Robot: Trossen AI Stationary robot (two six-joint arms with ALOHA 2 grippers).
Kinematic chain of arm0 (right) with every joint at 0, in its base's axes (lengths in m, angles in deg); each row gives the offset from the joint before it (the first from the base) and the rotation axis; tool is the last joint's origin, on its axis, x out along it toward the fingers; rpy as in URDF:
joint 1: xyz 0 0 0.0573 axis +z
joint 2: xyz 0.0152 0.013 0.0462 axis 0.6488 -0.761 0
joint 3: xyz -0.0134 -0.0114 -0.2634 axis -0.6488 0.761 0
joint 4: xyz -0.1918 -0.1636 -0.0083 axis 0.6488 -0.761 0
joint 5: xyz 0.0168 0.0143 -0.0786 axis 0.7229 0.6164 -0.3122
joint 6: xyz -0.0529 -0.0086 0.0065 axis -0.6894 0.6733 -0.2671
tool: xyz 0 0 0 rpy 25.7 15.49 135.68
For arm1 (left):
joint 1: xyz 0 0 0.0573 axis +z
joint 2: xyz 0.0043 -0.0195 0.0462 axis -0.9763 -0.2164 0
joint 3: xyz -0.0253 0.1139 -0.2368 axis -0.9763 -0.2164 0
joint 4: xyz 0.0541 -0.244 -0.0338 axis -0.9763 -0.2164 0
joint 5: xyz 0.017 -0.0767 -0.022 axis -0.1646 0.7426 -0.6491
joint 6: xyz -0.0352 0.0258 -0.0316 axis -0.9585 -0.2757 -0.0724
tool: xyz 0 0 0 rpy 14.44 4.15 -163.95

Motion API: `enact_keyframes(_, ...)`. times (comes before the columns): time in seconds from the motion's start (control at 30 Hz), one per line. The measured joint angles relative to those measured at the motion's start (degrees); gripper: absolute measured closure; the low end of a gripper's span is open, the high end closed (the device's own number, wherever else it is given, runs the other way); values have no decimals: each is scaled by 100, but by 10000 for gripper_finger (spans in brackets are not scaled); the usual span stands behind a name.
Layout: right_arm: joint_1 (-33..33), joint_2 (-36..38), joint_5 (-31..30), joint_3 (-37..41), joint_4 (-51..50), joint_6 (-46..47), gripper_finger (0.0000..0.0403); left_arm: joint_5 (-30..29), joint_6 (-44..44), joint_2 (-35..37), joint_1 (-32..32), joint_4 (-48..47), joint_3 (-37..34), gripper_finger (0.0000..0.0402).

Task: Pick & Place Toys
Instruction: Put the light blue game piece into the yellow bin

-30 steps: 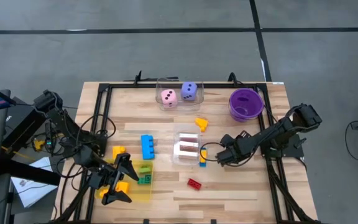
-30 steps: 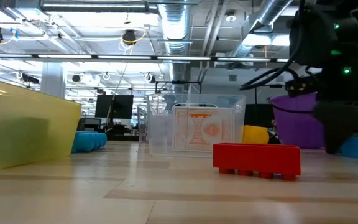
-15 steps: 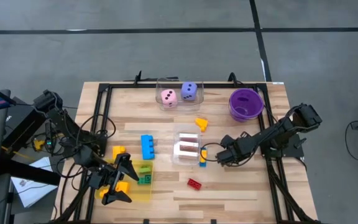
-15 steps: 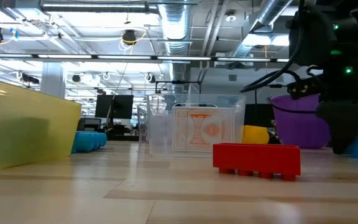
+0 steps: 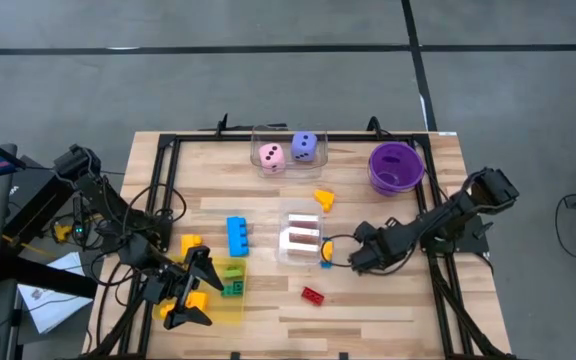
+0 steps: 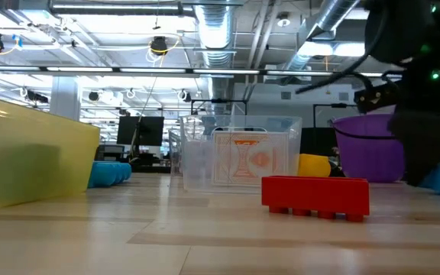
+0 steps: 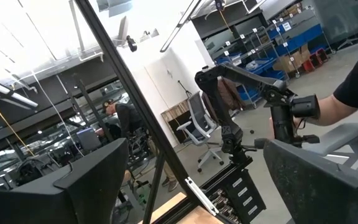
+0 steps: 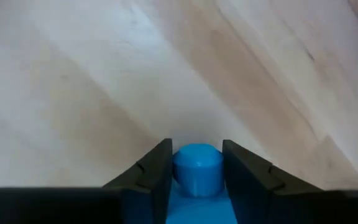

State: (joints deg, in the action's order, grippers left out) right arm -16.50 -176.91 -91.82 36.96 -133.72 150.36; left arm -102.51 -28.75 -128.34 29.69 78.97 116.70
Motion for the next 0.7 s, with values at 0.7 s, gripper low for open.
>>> enact_keyframes(0.7, 1034, 0, -2348, -1946, -32, -680, 293, -864, -26, 0, 93, -271, 0, 32)
